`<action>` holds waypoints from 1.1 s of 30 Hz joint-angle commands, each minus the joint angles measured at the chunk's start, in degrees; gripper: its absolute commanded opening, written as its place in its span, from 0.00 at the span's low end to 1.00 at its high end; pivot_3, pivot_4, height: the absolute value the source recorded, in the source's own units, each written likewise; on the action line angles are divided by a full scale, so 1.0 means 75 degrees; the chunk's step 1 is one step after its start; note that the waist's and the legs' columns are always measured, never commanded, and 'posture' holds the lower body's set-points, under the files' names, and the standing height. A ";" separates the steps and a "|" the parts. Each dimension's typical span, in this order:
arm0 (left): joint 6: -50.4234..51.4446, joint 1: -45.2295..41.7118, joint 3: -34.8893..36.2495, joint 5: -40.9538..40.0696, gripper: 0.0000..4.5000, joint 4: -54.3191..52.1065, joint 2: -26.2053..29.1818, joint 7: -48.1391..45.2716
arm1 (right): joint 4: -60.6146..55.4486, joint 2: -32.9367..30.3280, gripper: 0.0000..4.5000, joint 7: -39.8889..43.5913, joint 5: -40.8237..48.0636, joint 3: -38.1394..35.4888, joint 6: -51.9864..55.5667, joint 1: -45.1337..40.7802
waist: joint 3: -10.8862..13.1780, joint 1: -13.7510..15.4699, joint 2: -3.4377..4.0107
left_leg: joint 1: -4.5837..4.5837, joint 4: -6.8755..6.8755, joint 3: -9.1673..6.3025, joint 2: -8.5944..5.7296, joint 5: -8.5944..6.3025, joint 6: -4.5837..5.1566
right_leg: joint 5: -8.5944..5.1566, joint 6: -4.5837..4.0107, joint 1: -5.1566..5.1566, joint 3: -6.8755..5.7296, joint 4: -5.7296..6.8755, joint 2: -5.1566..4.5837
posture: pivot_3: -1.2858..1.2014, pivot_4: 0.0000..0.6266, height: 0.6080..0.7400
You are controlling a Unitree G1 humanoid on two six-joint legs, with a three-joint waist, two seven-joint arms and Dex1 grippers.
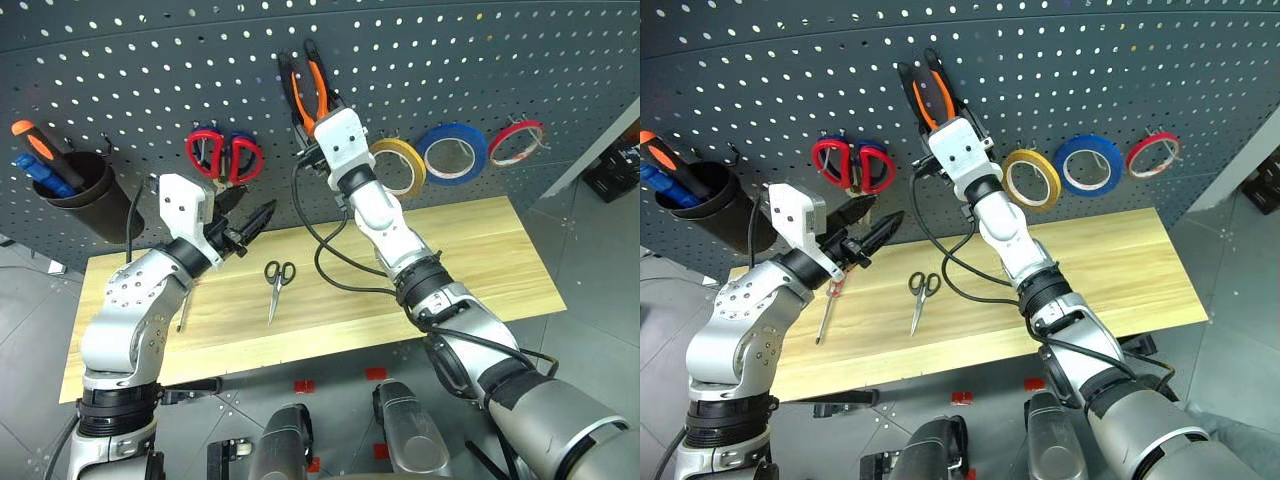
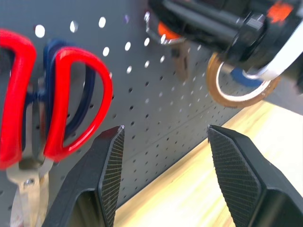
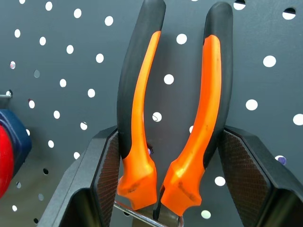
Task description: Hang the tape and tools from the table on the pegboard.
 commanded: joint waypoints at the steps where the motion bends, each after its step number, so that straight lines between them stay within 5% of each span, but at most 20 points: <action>1: -0.0102 0.0101 0.0040 0.0176 0.65 0.0008 -0.0025 0.0119 | -0.0751 -0.0017 0.63 0.0146 0.0222 -0.0176 0.0401 0.0266 | 0.0000 0.0022 0.0000 | 0.0000 0.0000 0.0000 0.0000 0.0000 0.0000 | 0.0000 0.0000 0.0000 0.0000 0.0000 0.0000 | 0.46 0.44 1.00; 6: -0.0168 0.0435 -0.0004 0.0456 0.86 0.0158 -0.0002 0.0158 | -0.2516 -0.0137 0.99 0.0585 0.0332 -0.0108 0.1308 0.1111 | 0.0000 0.0104 0.0000 | -0.0002 -0.0001 0.0000 0.0000 -0.0001 0.0001 | 0.0000 0.0000 -0.0003 0.0002 -0.0002 0.0000 | 0.46 0.44 1.00; 9: -0.0168 0.0549 -0.0043 0.0617 0.99 0.0192 -0.0025 0.0228 | -0.3743 -0.0229 1.00 0.1001 0.0400 0.0040 0.1983 0.1728 | 0.0000 0.0131 0.0000 | -0.0006 0.0000 -0.0001 0.0001 -0.0001 0.0001 | 0.0000 0.0000 -0.0009 0.0004 0.0001 0.0000 | 0.45 0.44 1.00; 21: 0.1948 0.0788 -0.0888 0.1699 0.99 0.0946 0.0175 0.1173 | -0.9045 -0.1657 1.00 0.4222 0.2579 0.1124 0.6710 0.4827 | 0.0001 0.0178 -0.0003 | -0.0002 -0.0005 -0.0003 0.0000 -0.0020 0.0035 | 0.0000 0.0000 -0.0009 0.0014 0.0005 0.0006 | 0.45 0.46 1.00; 33: 0.3185 0.0356 -0.1626 0.2024 0.99 0.2085 -0.0646 0.1497 | -1.0187 -0.2750 1.00 0.5321 0.3850 0.1251 0.8434 0.5489 | 0.0036 0.0332 -0.0061 | -0.0005 -0.0002 -0.0012 -0.0004 -0.0026 0.0045 | 0.0000 0.0000 -0.0010 0.0007 0.0002 0.0004 | 0.44 0.50 1.00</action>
